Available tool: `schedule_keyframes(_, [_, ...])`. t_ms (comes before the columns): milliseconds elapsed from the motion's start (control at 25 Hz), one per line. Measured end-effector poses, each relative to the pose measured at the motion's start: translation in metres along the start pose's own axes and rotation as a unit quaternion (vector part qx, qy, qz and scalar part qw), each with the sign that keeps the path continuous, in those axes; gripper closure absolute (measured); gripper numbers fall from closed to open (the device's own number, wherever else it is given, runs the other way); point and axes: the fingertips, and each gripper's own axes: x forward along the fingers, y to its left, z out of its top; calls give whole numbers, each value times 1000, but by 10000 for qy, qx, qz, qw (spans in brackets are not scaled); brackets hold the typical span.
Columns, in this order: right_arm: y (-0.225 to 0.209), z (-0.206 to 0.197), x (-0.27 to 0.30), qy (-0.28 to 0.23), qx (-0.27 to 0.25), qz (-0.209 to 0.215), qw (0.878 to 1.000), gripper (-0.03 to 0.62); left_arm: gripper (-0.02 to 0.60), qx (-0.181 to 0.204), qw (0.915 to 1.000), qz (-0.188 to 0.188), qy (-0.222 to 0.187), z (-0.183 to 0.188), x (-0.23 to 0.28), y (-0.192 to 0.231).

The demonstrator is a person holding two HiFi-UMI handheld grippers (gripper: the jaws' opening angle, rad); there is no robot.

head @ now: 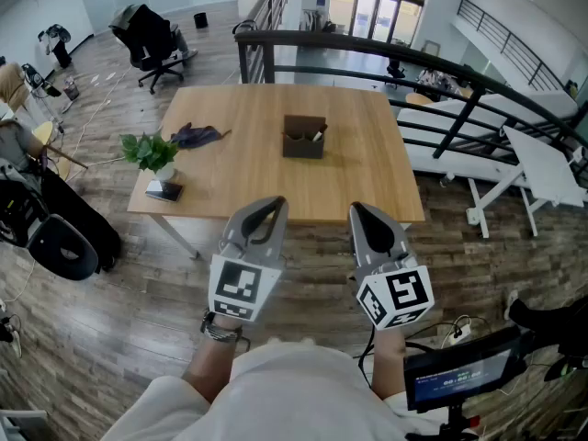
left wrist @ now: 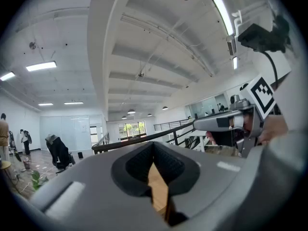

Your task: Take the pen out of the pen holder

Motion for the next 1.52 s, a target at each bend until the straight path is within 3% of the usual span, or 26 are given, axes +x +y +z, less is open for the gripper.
schedule_keyframes(360, [-1, -4, -2, 161, 127, 204, 9996, 592, 580, 4, 10000, -6, 23, 0, 2, -4])
schedule_keyframes(640, [6, -9, -1, 362, -131, 211, 9990, 592, 580, -36, 10000, -16, -12, 0, -2, -2])
schedule_keyframes(1280, [38, -1, -4, 178, 139, 159, 9996, 592, 580, -260, 9996, -41, -73, -7, -33, 15])
schedule_keyframes(1520, [49, -4, -2, 152, 254, 131, 9995, 592, 581, -143, 9989, -427, 141, -18, -36, 7])
